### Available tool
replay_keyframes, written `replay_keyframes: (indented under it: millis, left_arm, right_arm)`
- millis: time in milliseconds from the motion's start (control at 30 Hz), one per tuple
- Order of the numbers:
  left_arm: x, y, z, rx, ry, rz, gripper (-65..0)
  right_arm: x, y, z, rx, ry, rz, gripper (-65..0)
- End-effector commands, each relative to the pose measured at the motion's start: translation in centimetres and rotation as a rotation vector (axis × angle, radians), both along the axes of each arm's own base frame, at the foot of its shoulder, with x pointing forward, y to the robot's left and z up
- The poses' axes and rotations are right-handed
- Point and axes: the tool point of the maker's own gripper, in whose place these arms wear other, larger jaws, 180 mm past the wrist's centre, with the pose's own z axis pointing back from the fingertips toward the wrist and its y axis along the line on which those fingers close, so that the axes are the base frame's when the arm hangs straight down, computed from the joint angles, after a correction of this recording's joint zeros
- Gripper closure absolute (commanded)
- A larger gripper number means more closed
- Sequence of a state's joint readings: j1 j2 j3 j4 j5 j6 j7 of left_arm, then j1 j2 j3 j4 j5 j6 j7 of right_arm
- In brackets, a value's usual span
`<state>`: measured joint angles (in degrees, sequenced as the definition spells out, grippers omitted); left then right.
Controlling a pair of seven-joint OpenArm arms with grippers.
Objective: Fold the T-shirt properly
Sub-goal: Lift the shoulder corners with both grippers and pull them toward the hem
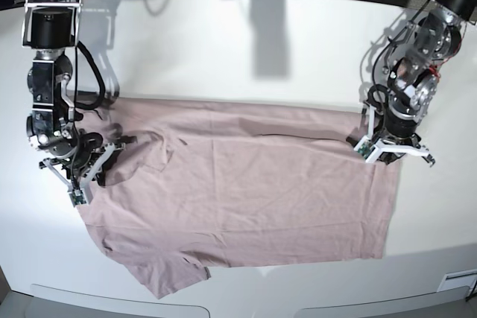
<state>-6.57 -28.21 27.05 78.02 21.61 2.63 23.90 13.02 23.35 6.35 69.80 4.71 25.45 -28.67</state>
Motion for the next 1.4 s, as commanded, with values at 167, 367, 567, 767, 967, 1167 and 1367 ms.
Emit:
replay_keyframes:
  millis: [167,367,567,767,967,1167,1367]
  left_arm:
    - [2.2,-0.5,0.6,-0.025,-0.054,0.000,0.0]
    - [1.9,-0.1,-0.1,-0.019,-0.040,0.002,0.0]
    - [1.9,0.0,-0.3,-0.018,-0.039,-0.001,0.0]
    - [2.9,-1.1,1.0,-0.047,-0.100,-0.058,-22.5]
    - [5.1,-1.1,3.4,-0.052,-0.156,-0.054,-26.7]
    - [6.2,0.7,2.8,-0.083,-0.121,0.024,-26.6]
    - [5.3,3.6,3.6,-0.113,-0.150,0.266,-26.6]
  right_arm:
    - [1.6,0.9,2.4,0.011,-0.081,0.081,0.0]
    - [2.1,1.8,2.9,0.015,-0.122,0.125,0.0]
    - [2.4,2.4,3.4,0.028,-0.151,0.145,0.0]
    - [3.9,2.8,5.7,0.025,-0.270,0.170,-27.4]
    - [5.5,1.9,8.0,-0.003,-0.332,0.124,-30.3]
    - [5.2,1.7,7.2,0.018,-0.267,0.102,-30.2]
    - [3.4,4.0,5.6,0.122,-0.126,0.209,-30.2]
